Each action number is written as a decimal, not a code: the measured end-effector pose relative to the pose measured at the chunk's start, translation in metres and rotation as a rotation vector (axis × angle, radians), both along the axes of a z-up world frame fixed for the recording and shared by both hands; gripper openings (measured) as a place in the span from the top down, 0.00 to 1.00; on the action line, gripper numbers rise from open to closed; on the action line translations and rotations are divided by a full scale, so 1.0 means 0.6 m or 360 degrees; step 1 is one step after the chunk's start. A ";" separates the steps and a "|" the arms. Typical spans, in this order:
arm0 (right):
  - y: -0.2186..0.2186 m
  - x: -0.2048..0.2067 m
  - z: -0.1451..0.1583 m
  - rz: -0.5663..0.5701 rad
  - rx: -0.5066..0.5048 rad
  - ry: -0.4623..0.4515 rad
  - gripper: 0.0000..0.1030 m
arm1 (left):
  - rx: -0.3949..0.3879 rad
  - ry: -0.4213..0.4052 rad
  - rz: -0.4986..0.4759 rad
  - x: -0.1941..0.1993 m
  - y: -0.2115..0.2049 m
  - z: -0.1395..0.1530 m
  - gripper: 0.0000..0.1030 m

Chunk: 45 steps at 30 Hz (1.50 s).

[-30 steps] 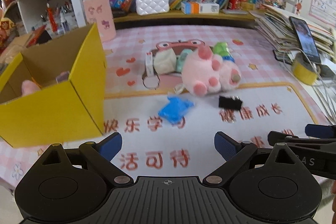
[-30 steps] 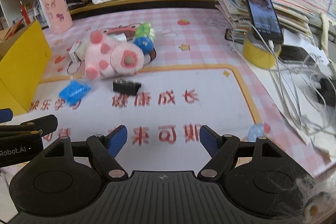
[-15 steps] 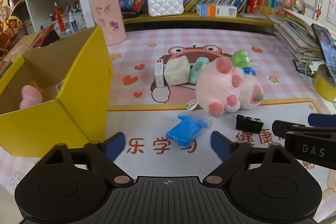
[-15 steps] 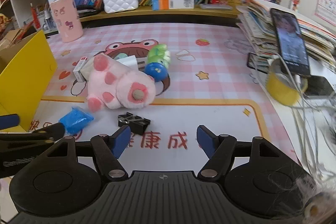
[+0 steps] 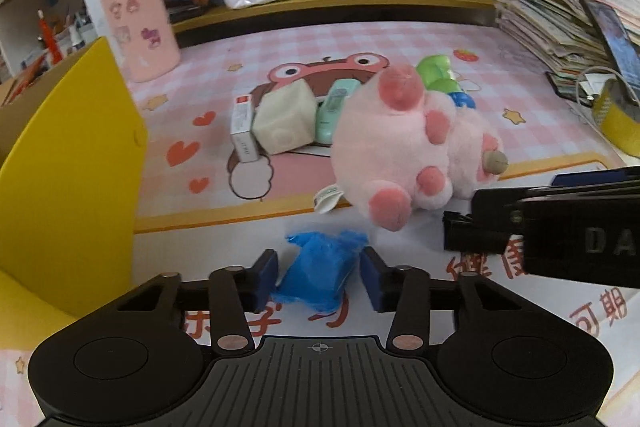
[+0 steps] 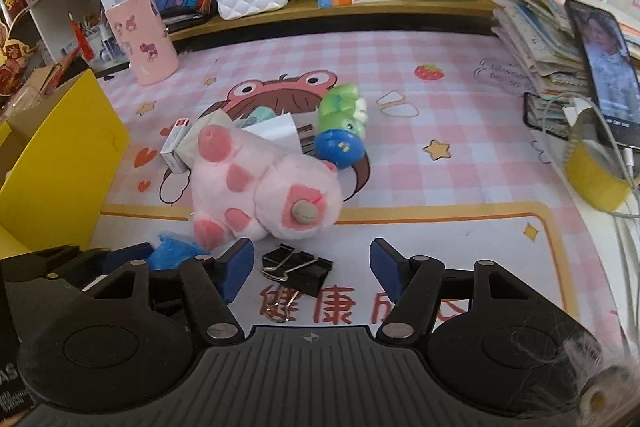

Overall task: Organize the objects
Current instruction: 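Grasp the blue bag with the left gripper while the right grasps the black binder clip, then carry the blue bag and binder clip into the yellow box and release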

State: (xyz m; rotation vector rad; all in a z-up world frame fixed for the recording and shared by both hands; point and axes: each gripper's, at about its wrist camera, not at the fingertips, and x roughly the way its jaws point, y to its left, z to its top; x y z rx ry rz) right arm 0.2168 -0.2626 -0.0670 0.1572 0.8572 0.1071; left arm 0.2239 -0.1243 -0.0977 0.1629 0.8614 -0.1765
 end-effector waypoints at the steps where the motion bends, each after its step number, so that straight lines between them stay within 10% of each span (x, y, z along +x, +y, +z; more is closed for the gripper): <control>1: 0.002 0.002 -0.003 0.0003 0.0004 0.0013 0.39 | -0.0028 0.0017 0.0000 0.000 0.004 0.001 0.72; 19: 0.056 0.011 -0.055 0.0110 -0.0266 -0.0031 0.57 | -0.0162 0.0037 0.0241 -0.074 0.094 0.062 0.74; 45: 0.155 -0.176 0.027 0.0093 -0.0120 -0.0015 0.57 | -0.0331 -0.0053 0.0211 -0.214 0.234 0.101 0.74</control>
